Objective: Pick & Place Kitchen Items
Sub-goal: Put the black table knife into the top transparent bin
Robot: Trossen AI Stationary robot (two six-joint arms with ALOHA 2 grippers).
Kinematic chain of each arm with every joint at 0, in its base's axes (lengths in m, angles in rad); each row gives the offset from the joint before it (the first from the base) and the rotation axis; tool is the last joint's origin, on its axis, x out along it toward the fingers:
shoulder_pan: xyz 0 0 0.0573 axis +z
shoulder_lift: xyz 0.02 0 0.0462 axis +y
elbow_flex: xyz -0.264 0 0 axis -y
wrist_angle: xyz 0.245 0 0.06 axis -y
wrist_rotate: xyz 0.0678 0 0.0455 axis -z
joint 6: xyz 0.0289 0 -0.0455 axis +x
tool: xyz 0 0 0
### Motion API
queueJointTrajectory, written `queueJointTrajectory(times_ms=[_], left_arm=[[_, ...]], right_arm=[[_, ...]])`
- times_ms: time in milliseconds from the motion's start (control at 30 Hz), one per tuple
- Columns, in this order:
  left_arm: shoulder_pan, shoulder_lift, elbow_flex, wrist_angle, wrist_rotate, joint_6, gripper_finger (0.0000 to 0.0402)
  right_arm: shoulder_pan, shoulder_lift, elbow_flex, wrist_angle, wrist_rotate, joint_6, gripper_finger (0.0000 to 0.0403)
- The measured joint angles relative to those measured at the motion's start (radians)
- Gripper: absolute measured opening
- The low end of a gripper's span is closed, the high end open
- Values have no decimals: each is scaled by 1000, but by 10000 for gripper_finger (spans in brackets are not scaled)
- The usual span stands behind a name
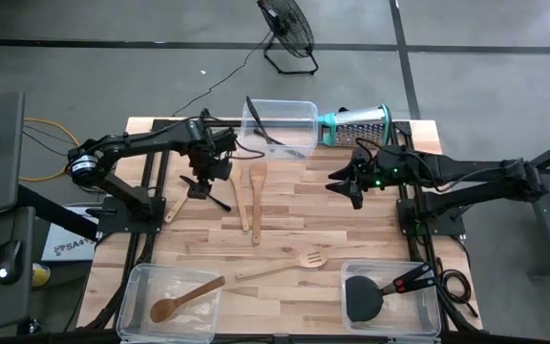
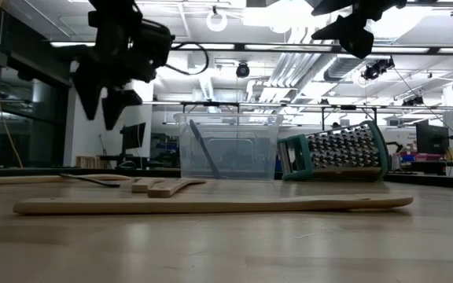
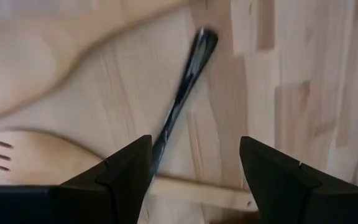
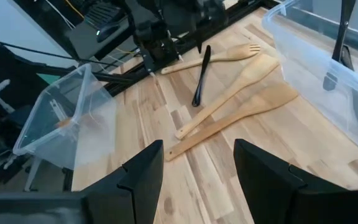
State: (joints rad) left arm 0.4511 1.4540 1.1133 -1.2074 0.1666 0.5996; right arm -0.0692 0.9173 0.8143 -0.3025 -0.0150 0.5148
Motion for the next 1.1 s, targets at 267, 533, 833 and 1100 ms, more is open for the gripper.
queueJointTrajectory(times_ms=[267,533,833,1100], left_arm=[[0,0,-140,68,-74,84,242],[0,0,-250,228,-124,196,242],[0,0,-306,332,-128,297,242],[0,0,-375,426,-132,330,242]], right_arm=[[0,0,0,-1,-3,-17,188],[1,0,0,-1,-3,-23,188],[1,0,0,-1,-3,-22,188],[1,0,0,-1,-3,-21,188]])
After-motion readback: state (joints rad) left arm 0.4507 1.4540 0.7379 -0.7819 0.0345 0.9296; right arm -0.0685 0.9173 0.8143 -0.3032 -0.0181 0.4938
